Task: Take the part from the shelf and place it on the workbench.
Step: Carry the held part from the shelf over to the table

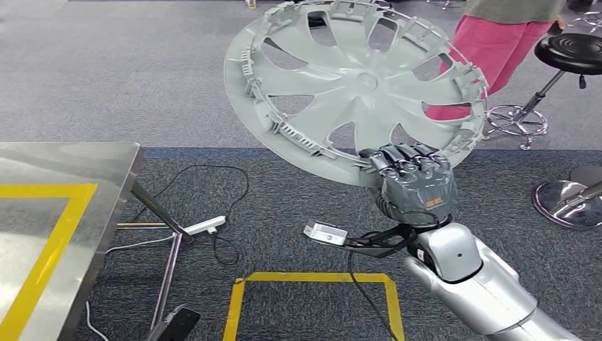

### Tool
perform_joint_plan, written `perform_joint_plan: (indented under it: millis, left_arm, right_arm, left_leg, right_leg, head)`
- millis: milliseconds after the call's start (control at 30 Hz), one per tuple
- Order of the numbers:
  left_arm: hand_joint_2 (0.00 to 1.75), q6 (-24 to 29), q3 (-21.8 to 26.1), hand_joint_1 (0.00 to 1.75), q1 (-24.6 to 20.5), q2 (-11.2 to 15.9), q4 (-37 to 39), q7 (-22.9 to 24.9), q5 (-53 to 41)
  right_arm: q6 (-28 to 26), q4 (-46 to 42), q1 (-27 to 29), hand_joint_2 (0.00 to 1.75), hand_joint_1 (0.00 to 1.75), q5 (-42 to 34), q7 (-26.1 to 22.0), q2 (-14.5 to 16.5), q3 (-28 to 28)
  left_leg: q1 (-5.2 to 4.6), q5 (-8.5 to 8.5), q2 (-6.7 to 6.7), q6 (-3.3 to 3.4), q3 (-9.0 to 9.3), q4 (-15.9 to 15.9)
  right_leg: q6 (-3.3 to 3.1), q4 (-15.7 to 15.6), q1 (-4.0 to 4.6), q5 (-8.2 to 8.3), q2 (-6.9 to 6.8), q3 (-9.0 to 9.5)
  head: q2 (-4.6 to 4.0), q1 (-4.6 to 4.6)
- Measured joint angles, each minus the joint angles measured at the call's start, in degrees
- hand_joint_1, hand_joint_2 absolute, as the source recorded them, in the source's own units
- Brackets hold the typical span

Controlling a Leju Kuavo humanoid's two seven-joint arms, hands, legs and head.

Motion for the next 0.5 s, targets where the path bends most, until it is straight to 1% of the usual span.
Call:
perform_joint_plan:
  millis: [500]
  left_arm:
    - [0.00, 0.16, 0.00, 0.00, -0.03, 0.05, -0.04, 1.15, -0.11]
  right_arm:
    - [0.00, 0.00, 0.07, 1.75, 1.75, 0.00, 0.25, 0.02, 0.08]
  left_leg:
    - [0.00, 0.00, 0.00, 0.00, 0.00, 0.00]
  right_leg:
    - [0.00, 0.00, 0.00, 0.00, 0.00, 0.00]
  head:
    - [0.00, -0.01]
